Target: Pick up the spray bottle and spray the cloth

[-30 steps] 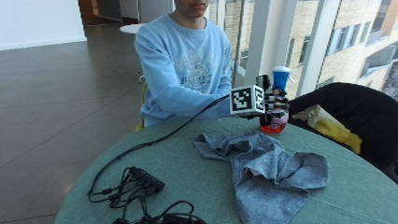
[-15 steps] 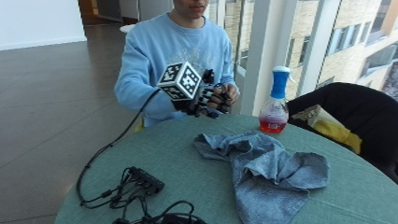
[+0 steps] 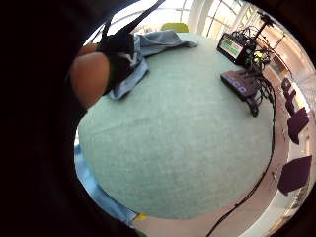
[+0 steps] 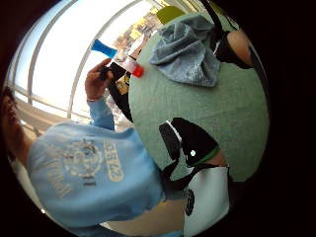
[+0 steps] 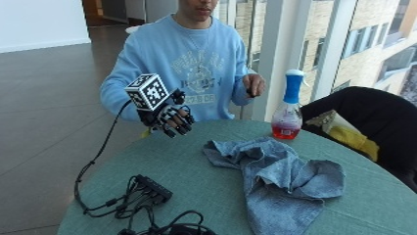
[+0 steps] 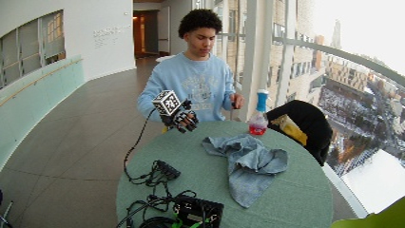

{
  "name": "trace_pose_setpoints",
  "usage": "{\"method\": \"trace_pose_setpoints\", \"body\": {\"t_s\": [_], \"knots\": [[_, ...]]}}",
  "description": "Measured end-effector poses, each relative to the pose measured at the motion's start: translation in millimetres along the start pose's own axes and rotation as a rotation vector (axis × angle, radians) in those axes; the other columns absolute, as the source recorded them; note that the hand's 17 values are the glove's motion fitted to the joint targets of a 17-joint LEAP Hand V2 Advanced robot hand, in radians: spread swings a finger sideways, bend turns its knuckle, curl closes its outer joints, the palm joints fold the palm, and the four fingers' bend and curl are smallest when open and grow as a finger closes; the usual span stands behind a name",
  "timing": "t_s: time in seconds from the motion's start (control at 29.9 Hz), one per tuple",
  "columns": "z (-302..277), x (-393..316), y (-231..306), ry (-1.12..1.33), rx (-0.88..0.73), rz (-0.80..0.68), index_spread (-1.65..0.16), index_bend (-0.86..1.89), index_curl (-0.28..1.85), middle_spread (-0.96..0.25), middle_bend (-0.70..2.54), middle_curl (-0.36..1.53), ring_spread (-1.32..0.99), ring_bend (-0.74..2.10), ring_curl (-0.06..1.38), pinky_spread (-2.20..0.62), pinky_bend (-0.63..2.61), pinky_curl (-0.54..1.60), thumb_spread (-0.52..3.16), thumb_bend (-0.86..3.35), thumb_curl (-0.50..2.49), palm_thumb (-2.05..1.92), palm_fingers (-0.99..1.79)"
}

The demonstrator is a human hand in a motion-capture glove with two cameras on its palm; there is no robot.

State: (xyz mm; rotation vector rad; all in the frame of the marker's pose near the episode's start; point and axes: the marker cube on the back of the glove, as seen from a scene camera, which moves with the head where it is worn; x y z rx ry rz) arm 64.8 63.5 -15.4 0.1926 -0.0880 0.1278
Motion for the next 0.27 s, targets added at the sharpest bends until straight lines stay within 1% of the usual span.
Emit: {"method": "trace_pose_setpoints", "body": {"t_s": [0.27], "knots": [[-4.2, 11.5, 8.2, 0.028, -0.008, 0.023, -0.28, 0.17, 0.38, -0.08, 0.25, 0.45, -0.03, 0.19, 0.35, 0.19, 0.15, 0.27, 1.05, -0.02, 0.34, 0.66, 0.86]]}}
